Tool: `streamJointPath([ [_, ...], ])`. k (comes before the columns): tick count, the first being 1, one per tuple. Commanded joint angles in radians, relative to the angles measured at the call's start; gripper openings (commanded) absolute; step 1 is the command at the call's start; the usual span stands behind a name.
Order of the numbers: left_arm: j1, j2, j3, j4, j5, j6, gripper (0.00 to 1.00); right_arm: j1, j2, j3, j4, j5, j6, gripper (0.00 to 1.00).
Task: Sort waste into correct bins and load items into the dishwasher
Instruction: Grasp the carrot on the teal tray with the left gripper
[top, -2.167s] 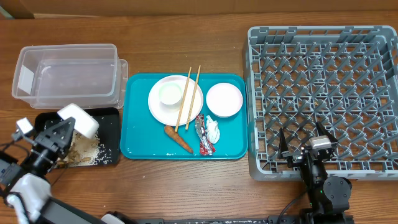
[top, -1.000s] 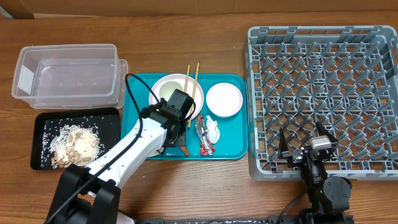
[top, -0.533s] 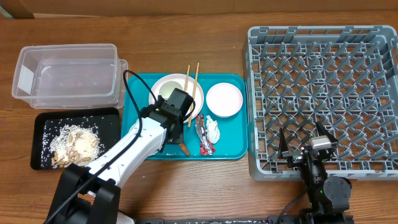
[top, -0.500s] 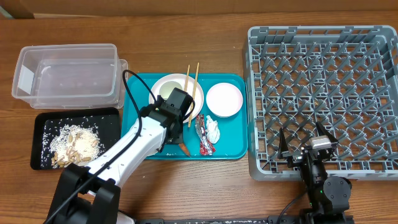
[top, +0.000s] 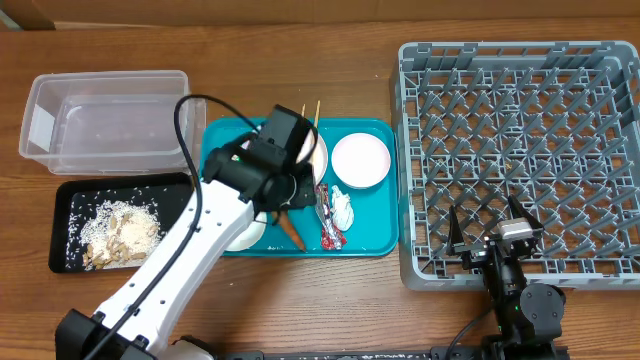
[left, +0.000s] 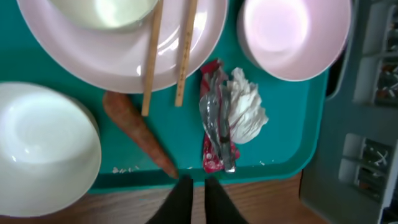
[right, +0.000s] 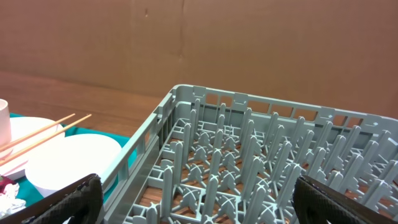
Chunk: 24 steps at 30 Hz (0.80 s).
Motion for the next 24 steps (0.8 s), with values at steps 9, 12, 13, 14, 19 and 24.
streamJointPath([
  [9,-0.261,0.019,-0.252,0.131,-0.386,-0.63,0.43,0.0,-0.007,-0.01,0.009,-0.002,-0.002,1.0],
  [12,-0.257,0.032,-0.291,0.152,-0.441,-0.629,0.54,0.0,-0.007,-0.01,0.009,-0.002,-0.003,1.0],
  [13,-0.252,0.035,-0.302,0.16,-0.441,-0.629,0.54,0.0,-0.007,-0.01,0.009,-0.002,-0.003,1.0],
  [14,-0.25,0.037,-0.31,0.167,-0.438,-0.63,0.53,0.0,-0.007,-0.01,0.009,-0.002,-0.002,1.0],
  [19,-0.249,0.038,-0.369,0.244,-0.441,-0.629,0.53,0.0,-0.007,-0.01,0.009,-0.002,-0.002,1.0],
  [24,-0.249,0.05,-0.409,0.326,-0.446,-0.627,0.52,0.0,-0.007,-0.01,0.009,-0.002,-0.002,1.0],
])
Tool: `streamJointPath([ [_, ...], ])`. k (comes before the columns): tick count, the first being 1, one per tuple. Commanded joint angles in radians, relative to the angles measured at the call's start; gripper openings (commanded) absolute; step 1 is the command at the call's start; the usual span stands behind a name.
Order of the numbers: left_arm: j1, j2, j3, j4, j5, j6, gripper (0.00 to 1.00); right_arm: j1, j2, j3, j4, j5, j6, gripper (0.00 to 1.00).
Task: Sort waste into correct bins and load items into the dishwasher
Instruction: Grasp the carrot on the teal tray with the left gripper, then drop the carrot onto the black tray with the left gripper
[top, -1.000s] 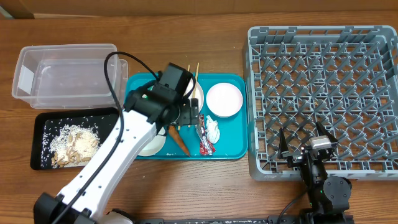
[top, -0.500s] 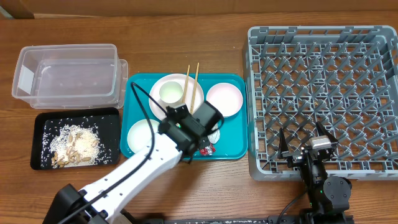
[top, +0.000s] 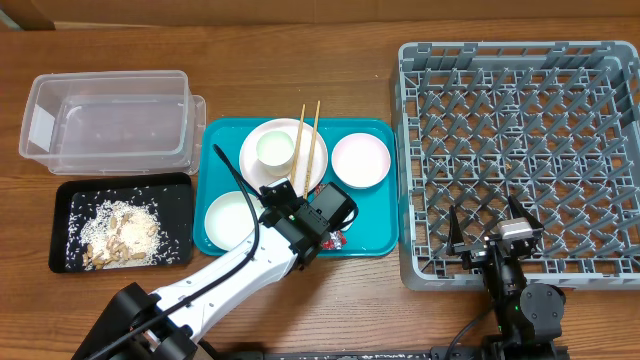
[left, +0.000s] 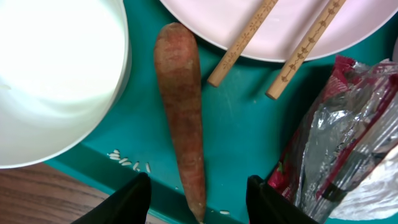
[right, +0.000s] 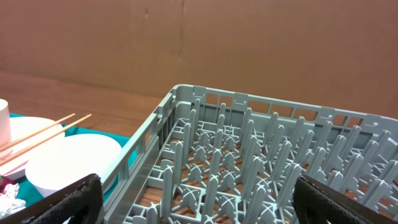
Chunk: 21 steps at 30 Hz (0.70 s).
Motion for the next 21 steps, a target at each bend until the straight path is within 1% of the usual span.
streamJointPath([
  [1,0.005,0.027,-0.03,0.04,-0.044,-0.012,0.52,0.0,-0.007,-0.01,0.008,-0.002,-0.003,1.0],
  [4,0.005,0.061,-0.031,0.045,-0.06,-0.012,0.51,0.0,-0.007,-0.01,0.008,-0.002,-0.003,1.0],
  [6,0.005,0.089,-0.031,0.05,-0.063,-0.012,0.49,0.0,-0.007,-0.01,0.008,-0.002,-0.003,1.0],
  [14,0.006,0.168,-0.031,0.105,-0.077,-0.012,0.49,0.0,-0.007,-0.01,0.008,-0.002,-0.003,1.0],
  [16,0.006,0.173,-0.031,0.108,-0.078,-0.012,0.44,0.0,-0.007,-0.01,0.008,-0.002,-0.003,1.0],
  [18,0.006,0.18,-0.031,0.111,-0.078,-0.012,0.41,0.0,-0.007,-0.01,0.008,-0.002,-0.003,1.0],
  [20,0.006,0.184,-0.031,0.113,-0.076,-0.012,0.35,0.0,-0.007,-0.01,0.008,-0.002,-0.003,1.0],
  [21,0.006,0.184,-0.031,0.114,-0.076,-0.012,0.3,0.0,-0.007,-0.01,0.008,-0.002,-0.003,1.0],
])
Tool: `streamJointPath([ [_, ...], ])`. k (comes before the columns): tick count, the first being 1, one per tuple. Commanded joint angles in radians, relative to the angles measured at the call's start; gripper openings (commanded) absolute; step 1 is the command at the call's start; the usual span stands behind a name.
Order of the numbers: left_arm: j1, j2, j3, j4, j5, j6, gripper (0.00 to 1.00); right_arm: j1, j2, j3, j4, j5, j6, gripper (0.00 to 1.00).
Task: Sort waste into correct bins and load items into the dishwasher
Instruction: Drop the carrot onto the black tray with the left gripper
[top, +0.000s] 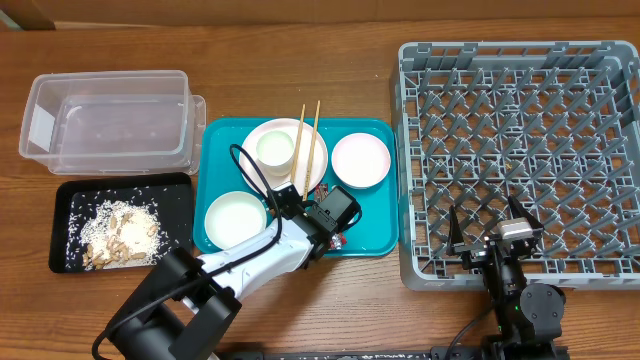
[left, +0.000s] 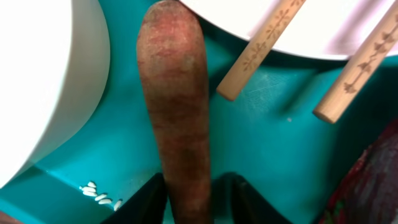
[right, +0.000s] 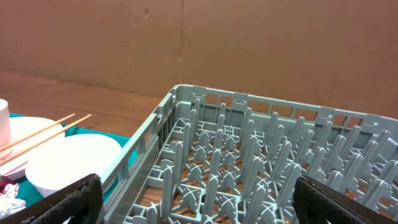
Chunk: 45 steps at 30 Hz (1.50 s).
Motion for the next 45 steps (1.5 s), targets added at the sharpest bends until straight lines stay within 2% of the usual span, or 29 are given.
streamJointPath([
  [1,0.006,0.017,-0.01,0.003,-0.027,-0.008,0.24,0.0,-0.007,-0.01,0.008,-0.002,-0.003,1.0],
  [6,0.006,0.014,-0.007,-0.003,-0.022,-0.008,0.2,0.0,-0.007,-0.01,0.008,-0.002,-0.003,1.0],
  [10,0.006,-0.022,0.048,-0.091,-0.024,-0.007,0.15,0.0,-0.007,-0.01,0.008,-0.002,-0.003,1.0],
  [13,0.006,-0.074,0.124,-0.178,-0.017,0.001,0.15,0.0,-0.007,-0.01,0.008,-0.002,-0.003,1.0],
  [17,0.006,-0.134,0.187,-0.194,0.006,0.079,0.14,0.0,-0.007,-0.01,0.008,-0.002,-0.003,1.0],
  [21,0.038,-0.206,0.241,-0.243,-0.004,0.089,0.15,0.0,-0.007,-0.01,0.008,-0.002,-0.003,1.0],
  [24,0.175,-0.288,0.246,-0.338,0.011,0.089,0.14,0.0,-0.007,-0.01,0.008,-0.002,-0.003,1.0],
  [27,0.373,-0.352,0.246,-0.454,0.007,0.099,0.15,0.0,-0.007,-0.01,0.008,-0.002,-0.003,1.0],
  [32,0.651,-0.351,0.232,-0.514,0.004,0.15,0.15,0.0,-0.007,-0.01,0.008,-0.002,-0.003,1.0],
  [36,0.839,-0.344,0.172,-0.46,0.024,0.151,0.13,0.0,-0.007,-0.01,0.008,-0.002,-0.003,1.0],
  [38,0.911,-0.344,0.131,-0.377,0.056,0.182,0.13,0.0,-0.007,-0.01,0.008,-0.002,-0.003,1.0],
  [45,1.011,-0.344,-0.03,-0.096,0.115,0.209,0.13,0.0,-0.007,-0.01,0.008,-0.002,-0.003,1.0],
])
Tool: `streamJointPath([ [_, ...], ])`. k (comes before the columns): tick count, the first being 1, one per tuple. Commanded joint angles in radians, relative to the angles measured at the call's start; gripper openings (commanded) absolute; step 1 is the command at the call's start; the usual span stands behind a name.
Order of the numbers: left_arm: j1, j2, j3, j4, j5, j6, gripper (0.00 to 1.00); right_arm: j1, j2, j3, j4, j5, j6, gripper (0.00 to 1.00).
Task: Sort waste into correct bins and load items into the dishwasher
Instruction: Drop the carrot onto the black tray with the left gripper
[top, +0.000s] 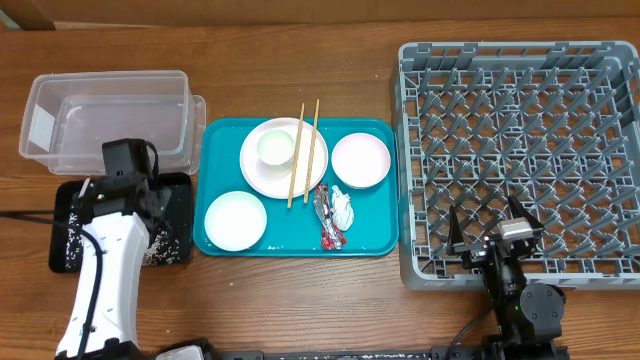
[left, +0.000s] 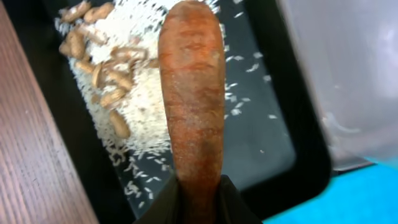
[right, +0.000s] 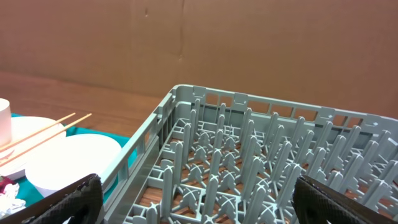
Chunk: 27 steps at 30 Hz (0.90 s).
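Note:
My left gripper (left: 194, 200) is shut on the narrow end of an orange carrot (left: 192, 93), holding it above the black tray (left: 283, 149) of rice and peanuts (left: 118, 81). In the overhead view the left arm (top: 110, 250) covers part of that black tray (top: 182, 205). On the teal tray (top: 372, 225) sit a pink plate (top: 258, 172) with a cup and two chopsticks (top: 305, 150), a small pink dish (top: 360, 158), a white bowl (top: 235, 220), a red wrapper (top: 325, 222) and a crumpled tissue (top: 343, 208). My right gripper (right: 199, 205) stands open at the near edge of the grey dish rack (top: 520, 150).
A clear plastic bin (top: 105, 120) stands behind the black tray, touching the teal tray's left side. The dish rack (right: 249, 155) has rows of upright pegs. A brown cardboard wall stands beyond the table in the right wrist view.
The carrot is gone from the teal tray. My left gripper, which was around it there, now holds it over the black tray at the left. The right arm has not moved.
My left gripper was shut above the teal tray's front edge near the carrot's tip. Then it stood open astride that tip, then close around it. Now it is shut on the carrot above the rice and peanuts in the black tray.

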Motion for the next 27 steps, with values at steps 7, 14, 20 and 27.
streamJointPath([
  [7,0.024,0.015,-0.211,0.34,0.018,0.021,0.12,0.0,-0.007,-0.01,0.008,-0.002,-0.002,1.0],
  [14,0.024,0.137,-0.243,0.475,0.01,0.023,0.23,0.0,-0.007,-0.01,0.008,-0.002,-0.003,1.0],
  [20,0.024,0.102,-0.193,0.447,0.018,0.23,0.63,0.0,-0.007,-0.01,0.008,-0.002,-0.002,1.0],
  [27,0.023,-0.128,0.08,0.024,0.376,0.522,0.65,0.0,-0.007,-0.01,0.008,-0.002,-0.003,1.0],
])
